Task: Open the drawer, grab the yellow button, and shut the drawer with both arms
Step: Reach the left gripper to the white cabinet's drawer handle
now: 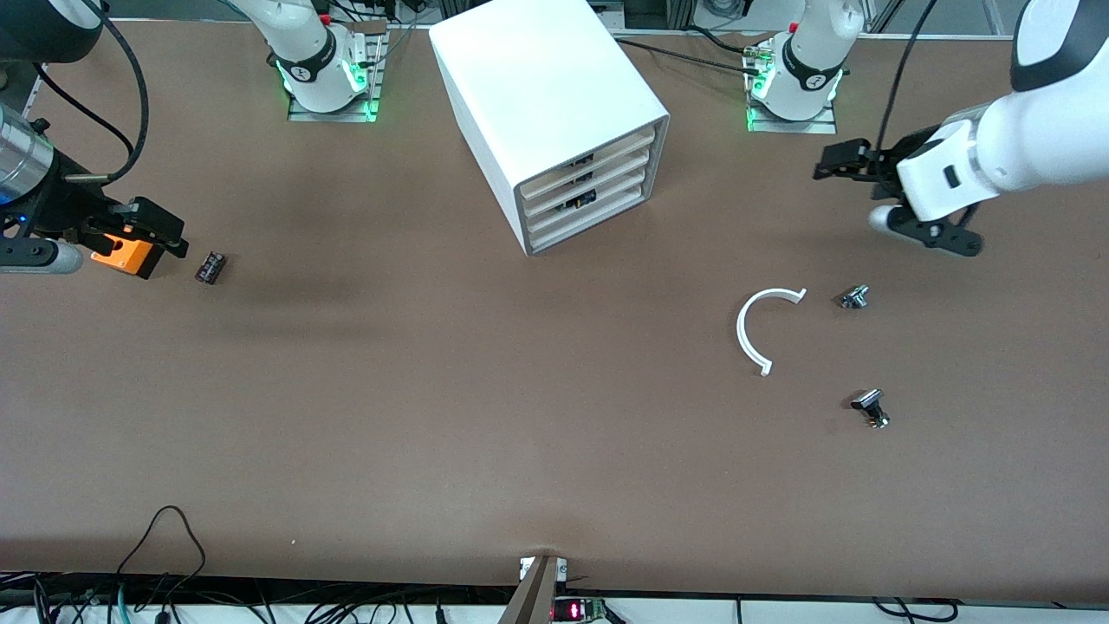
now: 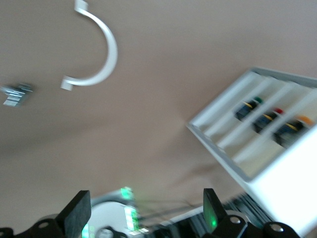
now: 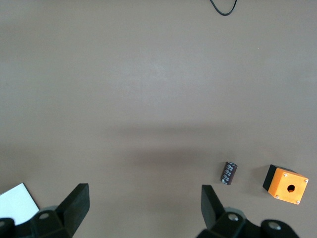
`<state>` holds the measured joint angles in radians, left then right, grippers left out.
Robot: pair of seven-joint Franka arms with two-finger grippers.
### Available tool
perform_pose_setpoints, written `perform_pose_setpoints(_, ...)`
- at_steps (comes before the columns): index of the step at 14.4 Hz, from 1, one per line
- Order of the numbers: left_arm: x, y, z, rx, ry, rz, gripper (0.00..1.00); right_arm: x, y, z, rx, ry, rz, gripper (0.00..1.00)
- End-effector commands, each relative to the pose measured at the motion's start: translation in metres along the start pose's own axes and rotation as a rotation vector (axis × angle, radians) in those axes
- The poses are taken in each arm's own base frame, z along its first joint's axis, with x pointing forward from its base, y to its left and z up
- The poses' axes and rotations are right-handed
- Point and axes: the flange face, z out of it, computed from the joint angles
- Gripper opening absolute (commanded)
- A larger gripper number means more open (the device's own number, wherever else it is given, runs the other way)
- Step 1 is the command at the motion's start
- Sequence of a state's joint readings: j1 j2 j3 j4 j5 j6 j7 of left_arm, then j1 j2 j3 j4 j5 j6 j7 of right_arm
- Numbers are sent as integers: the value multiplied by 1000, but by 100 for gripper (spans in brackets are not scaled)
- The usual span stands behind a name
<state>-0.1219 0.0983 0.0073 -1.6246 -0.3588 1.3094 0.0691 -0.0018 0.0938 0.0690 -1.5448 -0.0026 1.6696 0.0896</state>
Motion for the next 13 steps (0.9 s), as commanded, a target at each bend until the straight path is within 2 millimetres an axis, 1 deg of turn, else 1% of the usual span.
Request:
perform_pose_setpoints(1,34,-3,35,-184,-126,68,100,1,3,-2,-7,-7,-14,100)
perform_pose_setpoints(3,56,5,58,-329,-141,156,100,1,7,3,-4,-18,-9,100)
perform_pose_setpoints(5,85,0,95,-441,-148,264,100,1,9,10,-6,-53,-4,100)
perform_pose_setpoints(6,95,2,117,-488,-128,321,99,-1,9,13,-5,-70,10,100)
perform_pose_setpoints(7,99,0,137,-521,-92,339,99,-1,8,23,-4,-92,15,100)
perform_pose_setpoints(8,99,1,162,-565,-68,342,98,3,7,33,-2,-106,14,100)
perform_pose_setpoints(9,95,7,187,-623,-39,355,97,5,5,37,-2,-109,11,100)
perform_pose_setpoints(10,89,10,210,-665,-5,364,97,8,3,44,0,-117,8,100)
perform_pose_setpoints(11,82,16,232,-694,12,385,96,9,-2,47,1,-116,2,100)
perform_pose_setpoints(12,76,20,250,-711,5,410,93,12,-5,51,2,-113,3,100)
perform_pose_setpoints(13,71,21,264,-725,4,429,90,14,-6,56,3,-118,34,100)
